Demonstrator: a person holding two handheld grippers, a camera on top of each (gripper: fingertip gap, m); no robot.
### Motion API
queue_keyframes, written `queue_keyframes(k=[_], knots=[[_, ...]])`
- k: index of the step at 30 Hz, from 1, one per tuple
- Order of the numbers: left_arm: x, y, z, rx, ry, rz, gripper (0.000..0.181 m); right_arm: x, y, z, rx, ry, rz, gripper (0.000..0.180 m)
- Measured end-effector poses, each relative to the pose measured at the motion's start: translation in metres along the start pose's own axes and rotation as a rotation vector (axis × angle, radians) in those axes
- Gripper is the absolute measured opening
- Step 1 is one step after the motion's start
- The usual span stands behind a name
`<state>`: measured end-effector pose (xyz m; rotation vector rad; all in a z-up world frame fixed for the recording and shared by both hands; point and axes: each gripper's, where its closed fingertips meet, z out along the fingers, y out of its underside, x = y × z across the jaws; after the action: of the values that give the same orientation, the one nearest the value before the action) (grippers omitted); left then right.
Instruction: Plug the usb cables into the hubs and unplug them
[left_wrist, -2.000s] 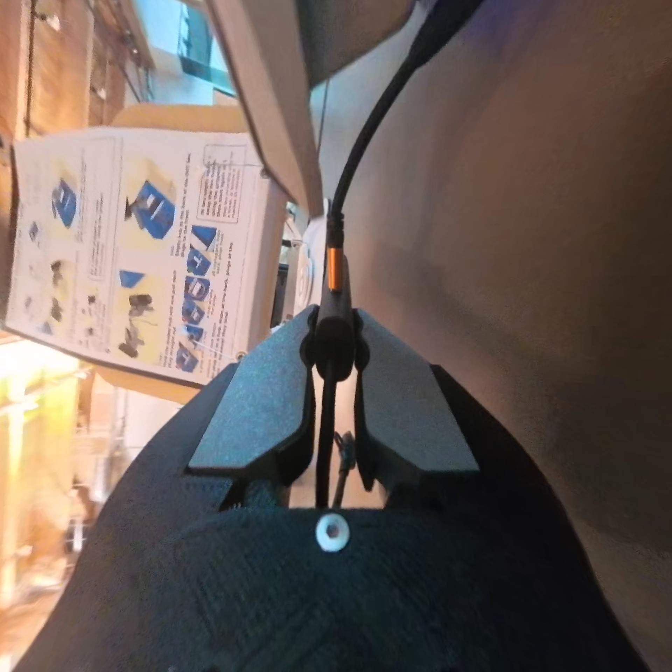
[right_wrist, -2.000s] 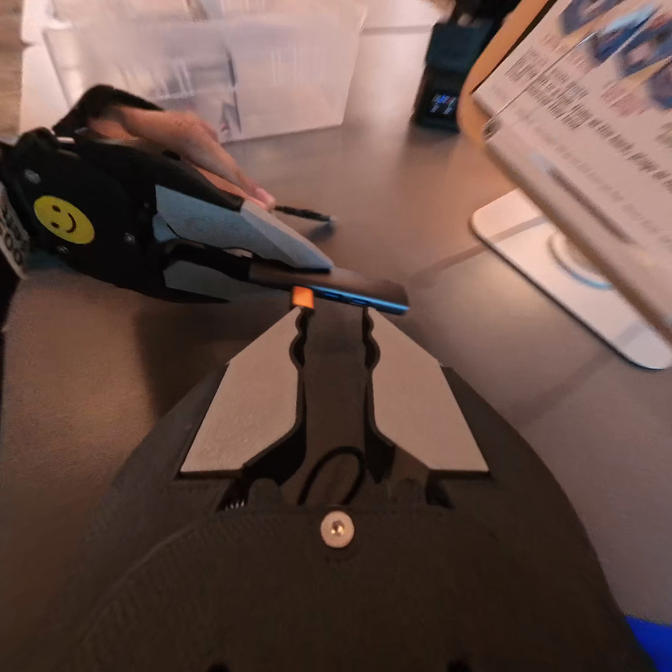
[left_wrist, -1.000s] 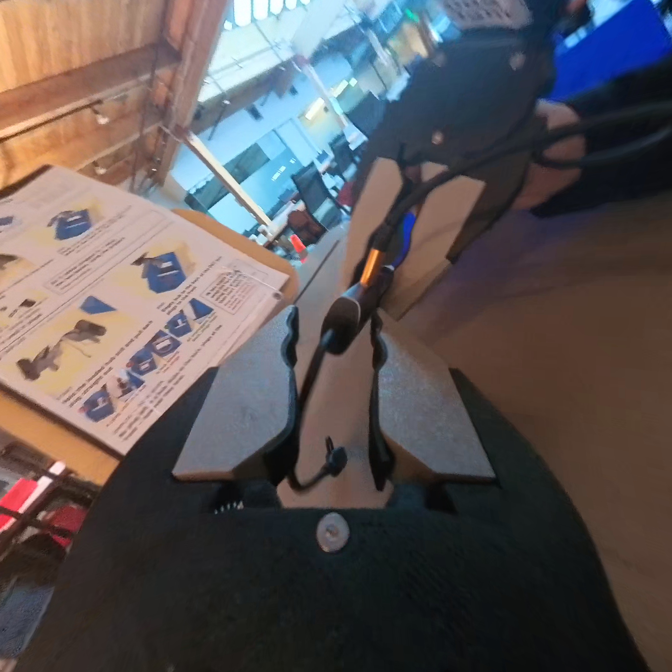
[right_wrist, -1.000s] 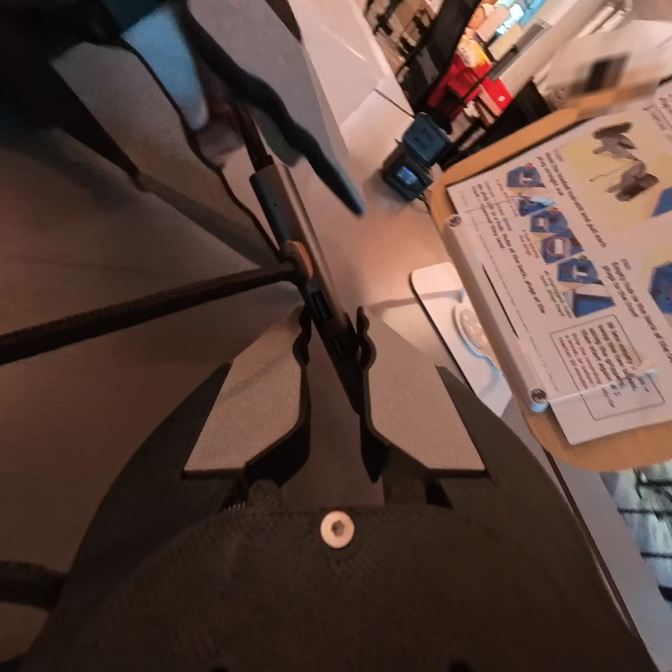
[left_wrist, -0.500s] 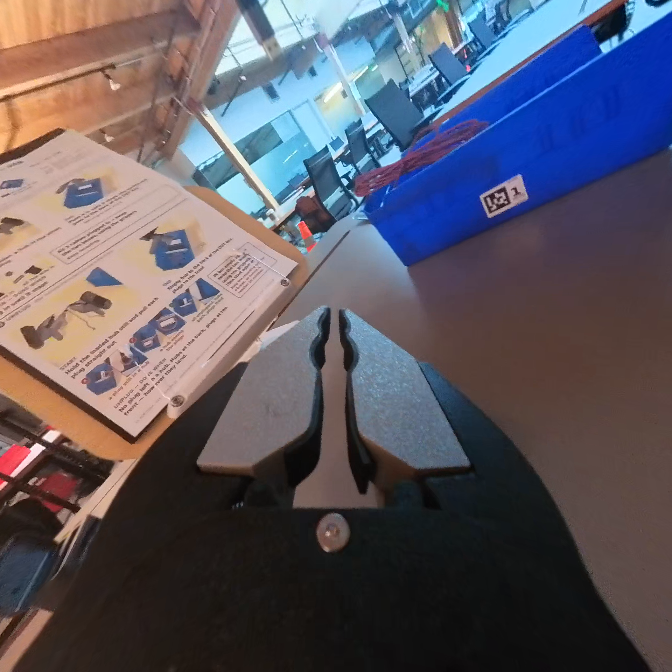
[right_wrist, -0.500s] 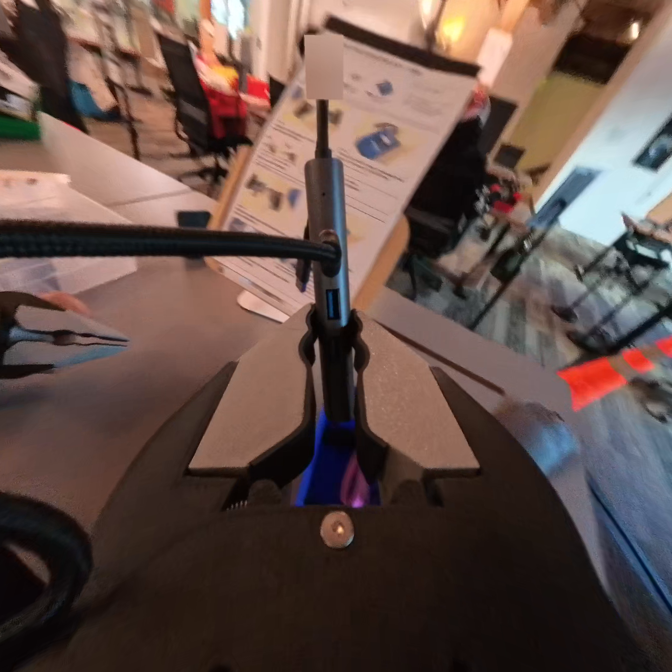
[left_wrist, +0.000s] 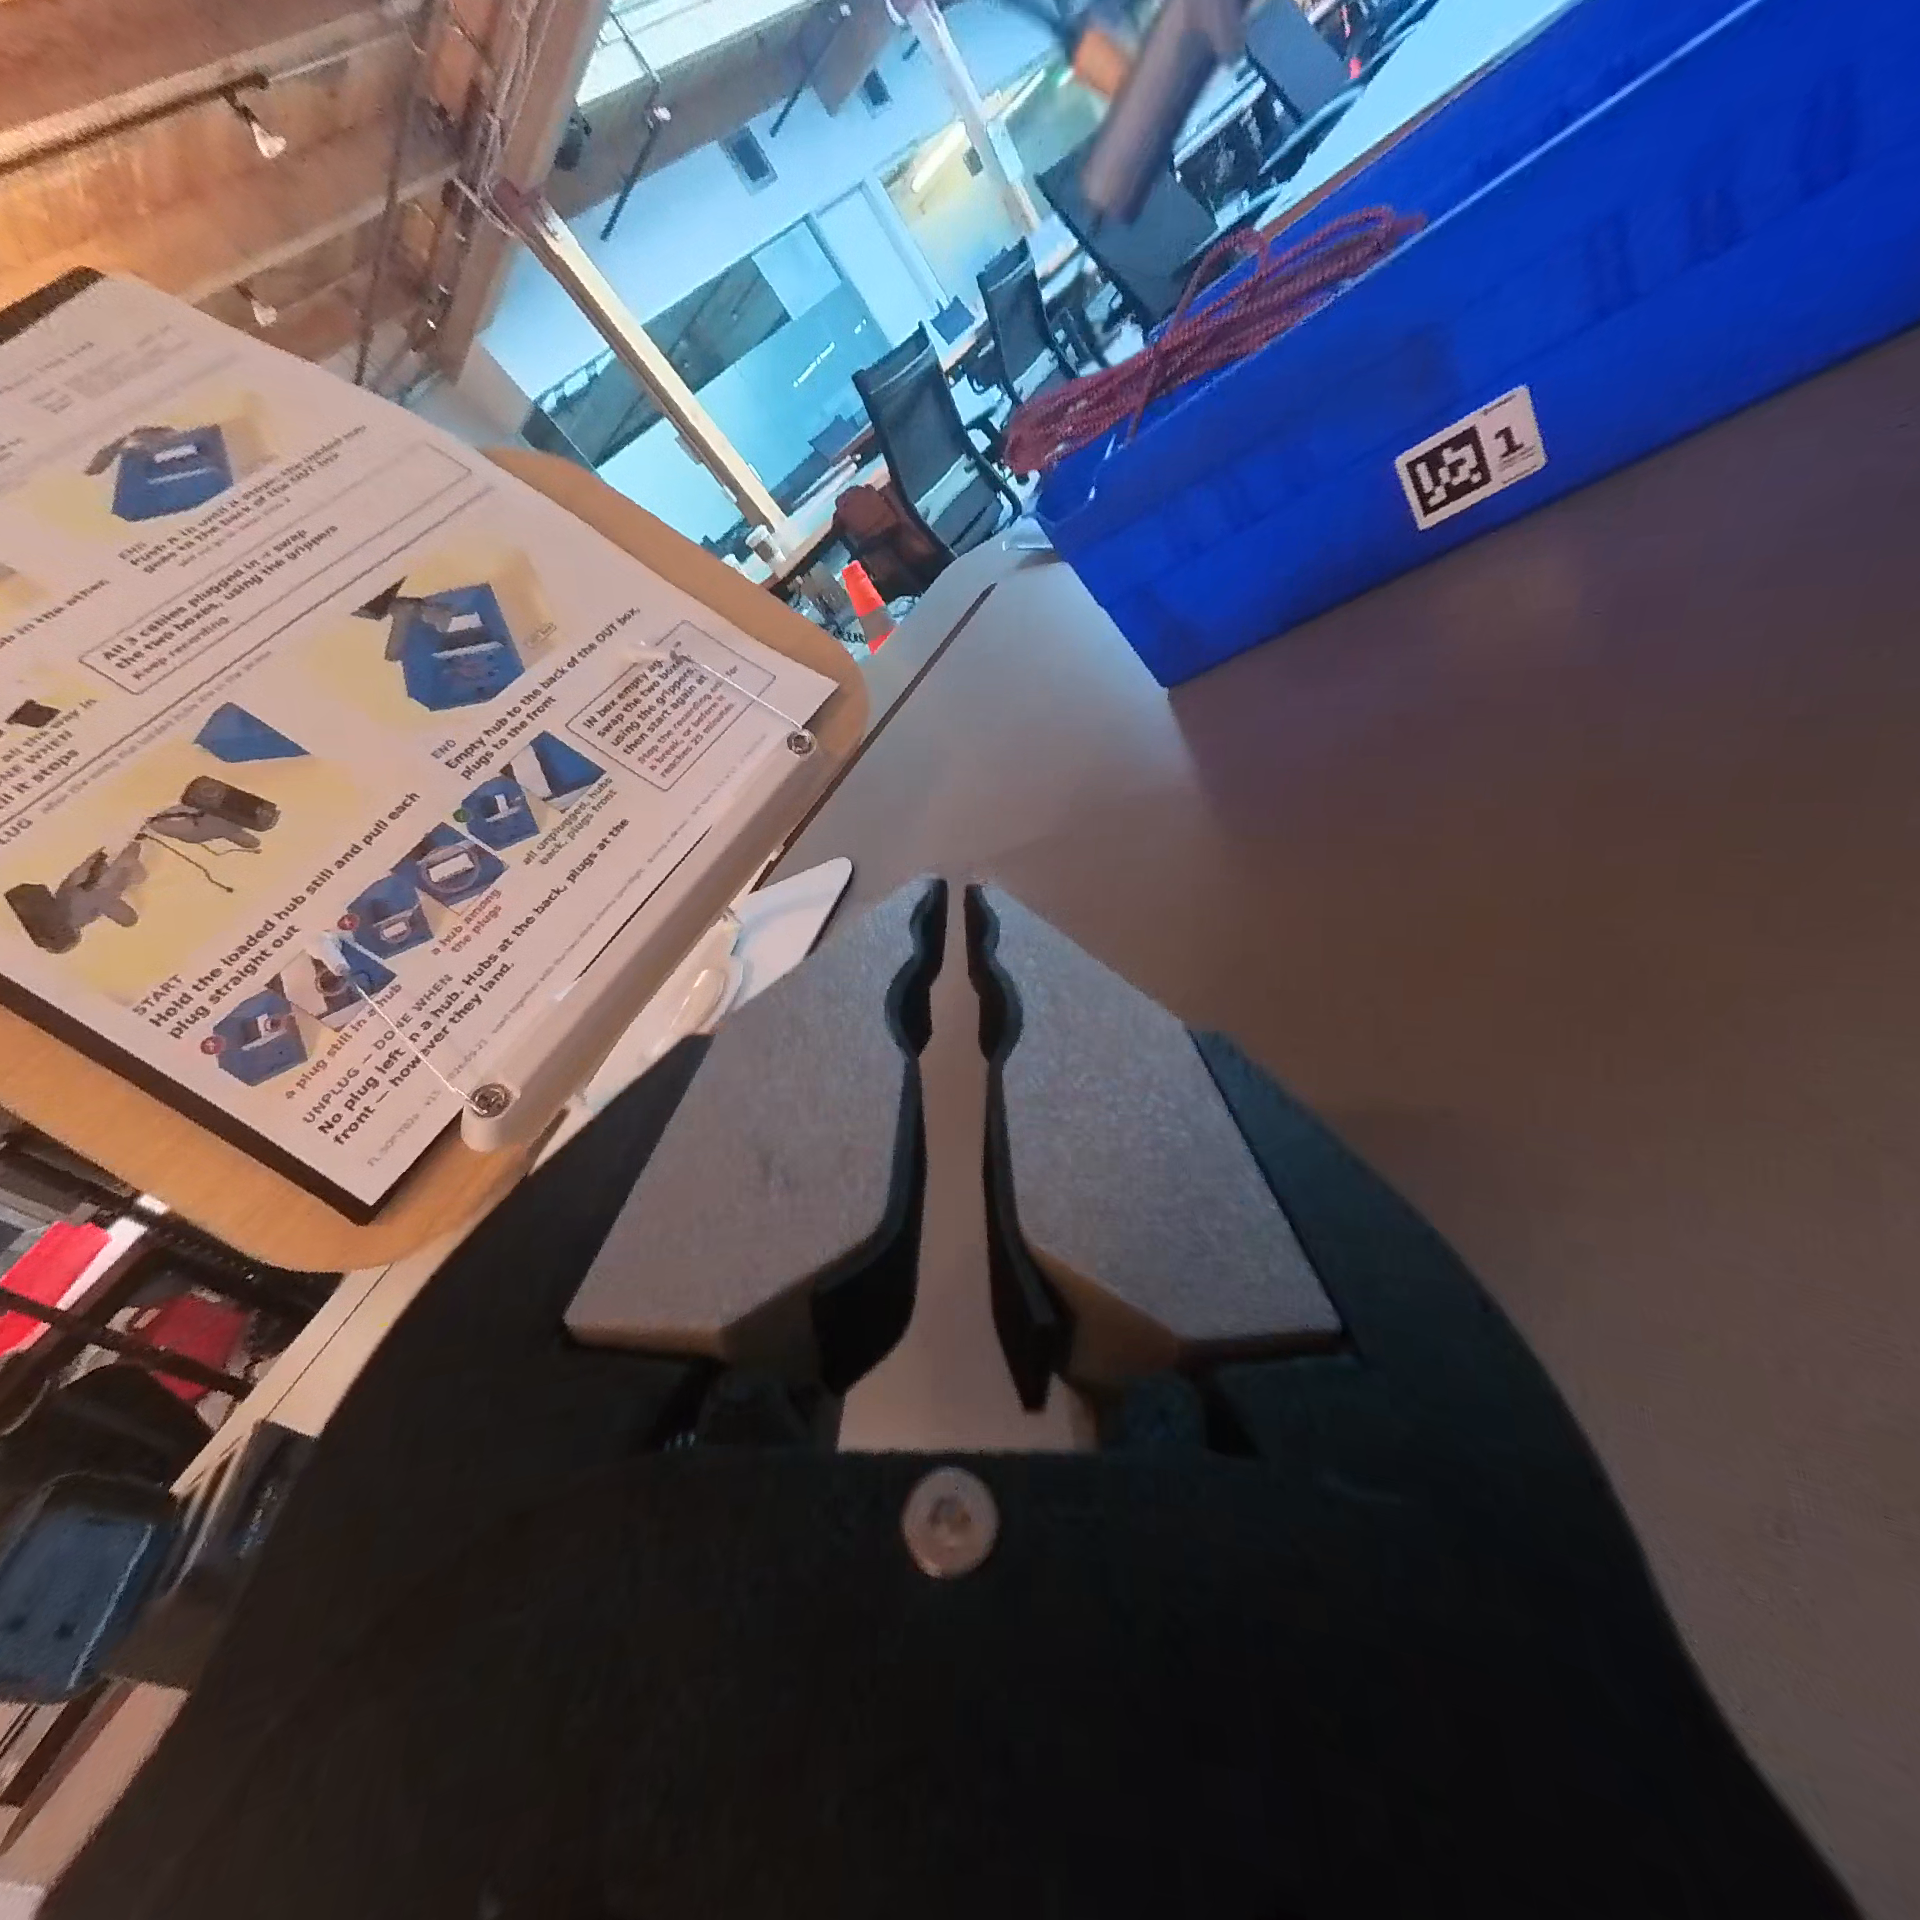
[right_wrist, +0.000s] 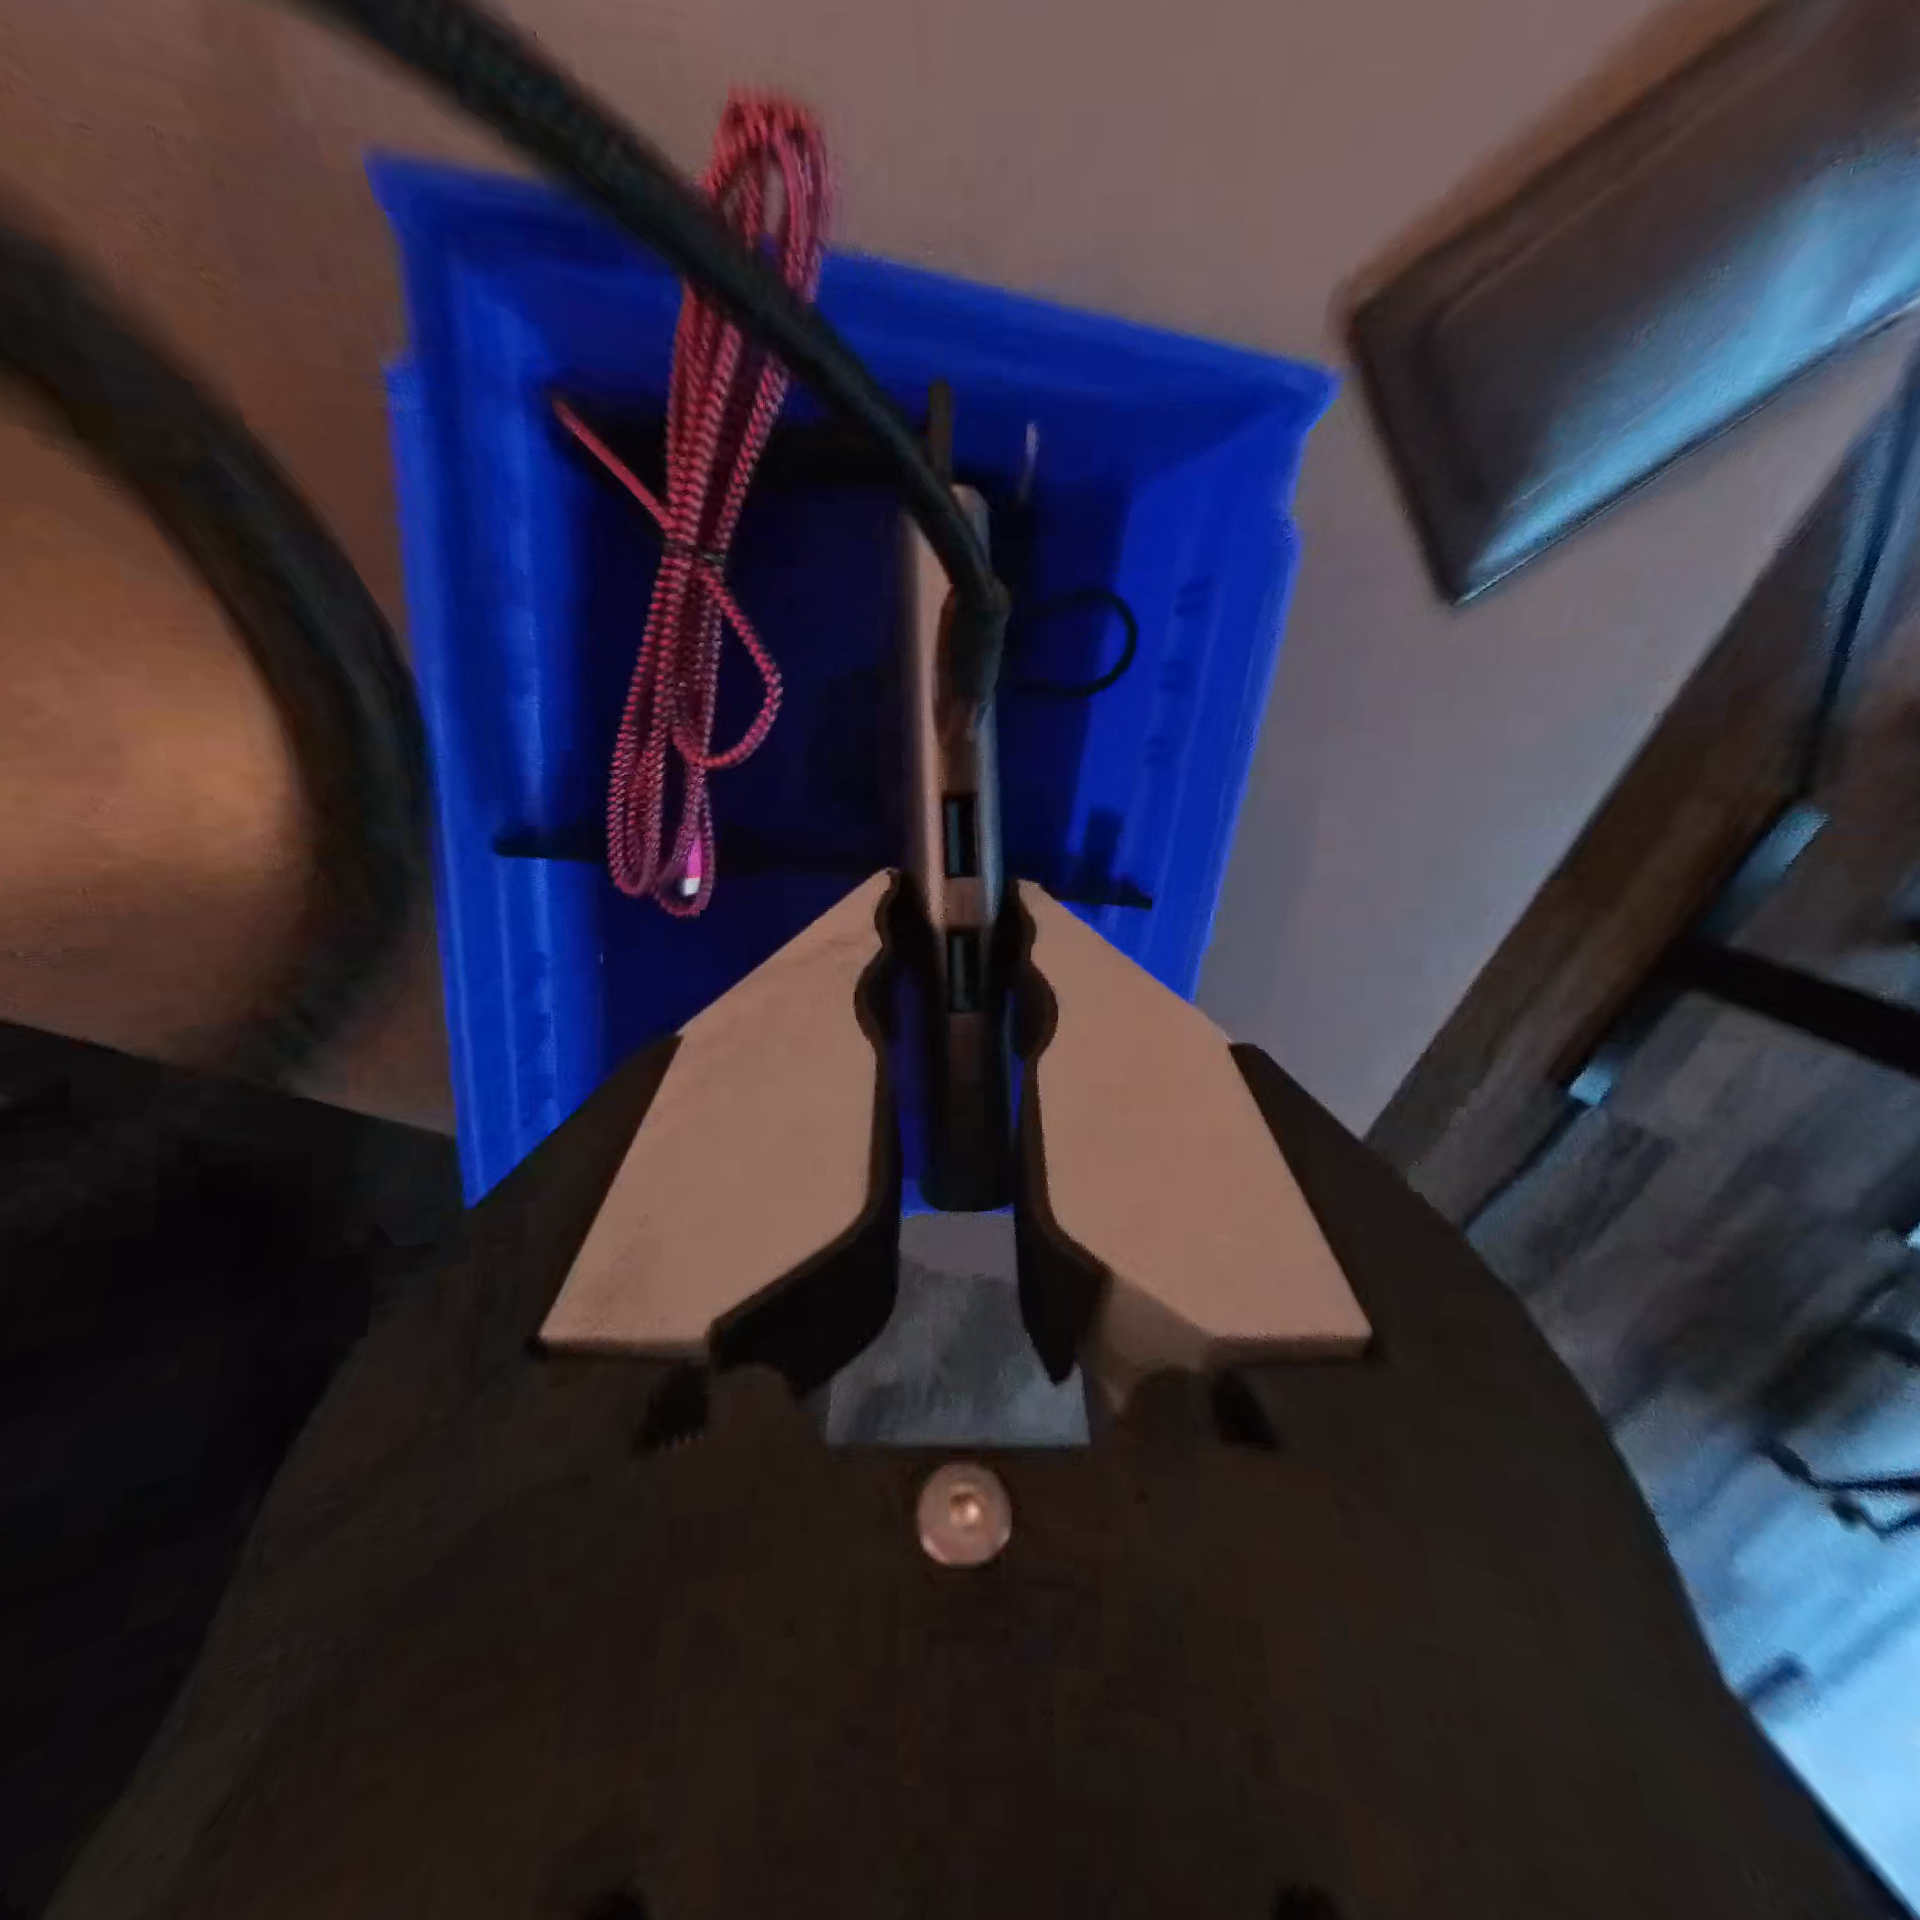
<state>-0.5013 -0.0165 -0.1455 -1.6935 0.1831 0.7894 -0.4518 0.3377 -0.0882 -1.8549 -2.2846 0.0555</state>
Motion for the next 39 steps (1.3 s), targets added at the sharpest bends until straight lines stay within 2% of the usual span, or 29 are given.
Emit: queue_keyframes(k=[3, 5, 7, 9, 14, 15, 18, 21, 24, 26, 28, 31, 33, 35, 37, 39], knots=[[0.003, 0.011, 0.004, -0.052, 0.011, 0.011, 0.002, -0.012, -0.002, 0.062, -0.177, -0.094, -0.033, 0.015], [0.005, 0.018, 0.007, -0.082, 0.014, 0.013, 0.003, -0.013, 0.008, 0.101, -0.313, -0.085, -0.071, 0.015], [0.007, 0.02, 0.009, -0.094, 0.029, -0.001, 0.005, -0.016, 0.008, 0.128, -0.328, -0.088, -0.078, 0.014], [0.006, 0.022, 0.01, -0.104, 0.031, -0.009, 0.007, -0.026, 0.001, 0.134, -0.283, -0.153, -0.031, 0.018], [0.0, 0.028, 0.009, -0.118, 0.01, -0.013, 0.007, 0.0, -0.004, 0.098, -0.155, -0.003, -0.062, 0.025], [-0.001, 0.031, 0.009, -0.125, 0.009, -0.014, 0.007, 0.003, -0.004, 0.086, -0.115, 0.016, -0.06, 0.032], [-0.001, 0.041, 0.009, -0.163, 0.007, -0.016, 0.009, 0.001, -0.003, 0.055, 0.054, 0.032, -0.044, 0.031], [-0.005, 0.043, 0.005, -0.182, -0.031, -0.01, 0.009, 0.0, 0.015, 0.036, 0.17, 0.042, 0.011, 0.037], [-0.008, 0.038, -0.008, -0.209, -0.104, -0.091, 0.005, -0.026, 0.035, 0.016, 0.391, -0.033, 0.023, 0.041], [0.001, 0.02, -0.028, -0.2, -0.098, -0.162, 0.0, -0.057, 0.05, 0.001, 0.603, -0.098, -0.005, 0.042], [0.014, -0.001, -0.059, -0.188, -0.089, -0.208, 0.0, -0.086, 0.081, -0.004, 0.724, -0.141, -0.041, 0.047], [0.021, -0.022, -0.119, -0.22, -0.107, -0.32, 0.003, -0.105, 0.127, -0.005, 0.842, -0.042, -0.078, 0.064], [0.002, -0.031, -0.165, -0.193, -0.23, -0.42, 0.008, -0.113, 0.146, -0.01, 0.931, 0.032, -0.09, 0.08], [-0.025, -0.024, -0.21, -0.191, -0.392, -0.497, 0.021, -0.122, 0.155, -0.012, 0.985, 0.074, -0.083, 0.086], [-0.048, -0.003, -0.247, -0.235, -0.55, -0.537, 0.035, -0.131, 0.154, -0.013, 1.025, 0.078, -0.063, 0.096], [-0.057, 0.025, -0.263, -0.314, -0.614, -0.596, 0.064, -0.141, 0.144, -0.012, 1.066, 0.062, -0.054, 0.113]])
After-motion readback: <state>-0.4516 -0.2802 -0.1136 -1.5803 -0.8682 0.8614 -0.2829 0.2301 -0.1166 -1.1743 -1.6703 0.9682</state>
